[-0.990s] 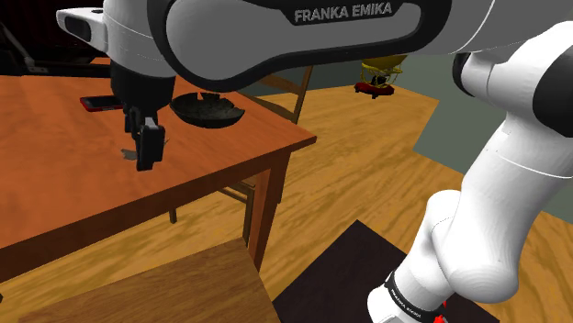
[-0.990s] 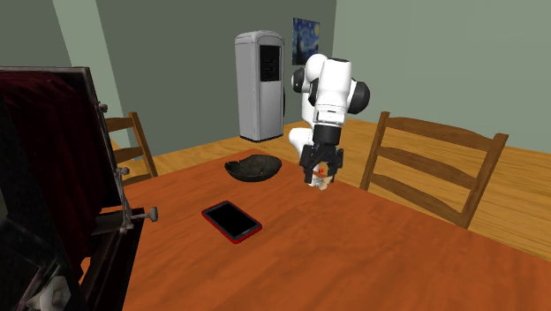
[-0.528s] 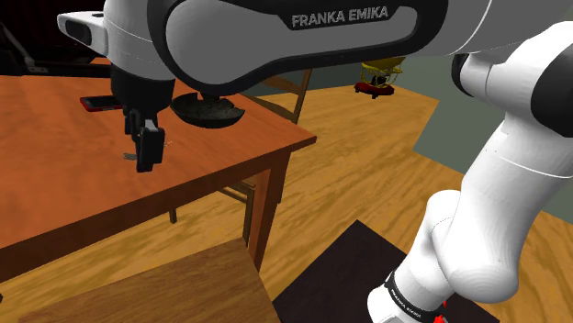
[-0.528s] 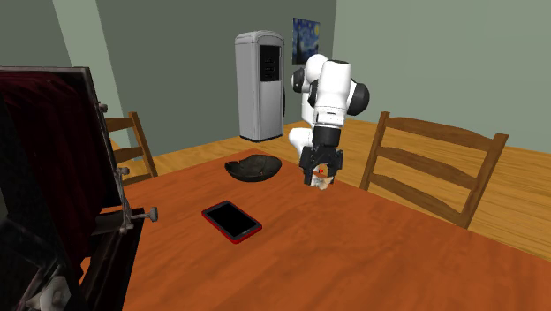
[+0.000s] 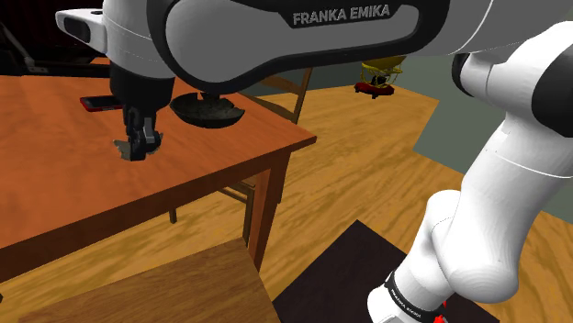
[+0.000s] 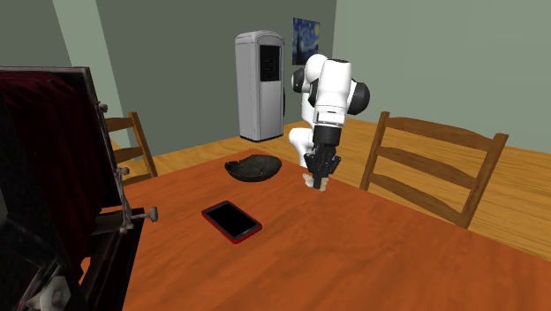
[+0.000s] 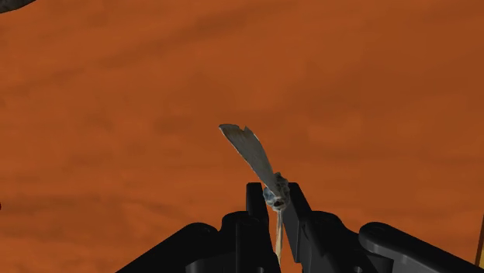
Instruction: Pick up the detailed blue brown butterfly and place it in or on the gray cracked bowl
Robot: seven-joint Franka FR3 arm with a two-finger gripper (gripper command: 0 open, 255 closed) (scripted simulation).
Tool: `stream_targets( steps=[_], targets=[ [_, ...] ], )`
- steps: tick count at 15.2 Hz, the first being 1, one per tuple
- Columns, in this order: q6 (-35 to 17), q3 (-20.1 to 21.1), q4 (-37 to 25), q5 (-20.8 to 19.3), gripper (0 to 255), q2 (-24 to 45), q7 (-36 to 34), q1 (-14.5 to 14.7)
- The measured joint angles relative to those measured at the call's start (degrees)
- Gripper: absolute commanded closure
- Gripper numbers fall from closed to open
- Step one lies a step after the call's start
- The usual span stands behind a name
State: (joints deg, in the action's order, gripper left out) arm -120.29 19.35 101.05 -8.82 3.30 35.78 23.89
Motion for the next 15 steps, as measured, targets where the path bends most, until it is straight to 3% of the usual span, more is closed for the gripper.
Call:
stream_targets(
  steps=[5,15],
  targets=[
    [1.5,0.0,-1.3,0.1,255,0.0,0.2,0.0],
    [9.4,0.2,-9.8,0.3,255,0.7,1.0,0.2]
  ],
)
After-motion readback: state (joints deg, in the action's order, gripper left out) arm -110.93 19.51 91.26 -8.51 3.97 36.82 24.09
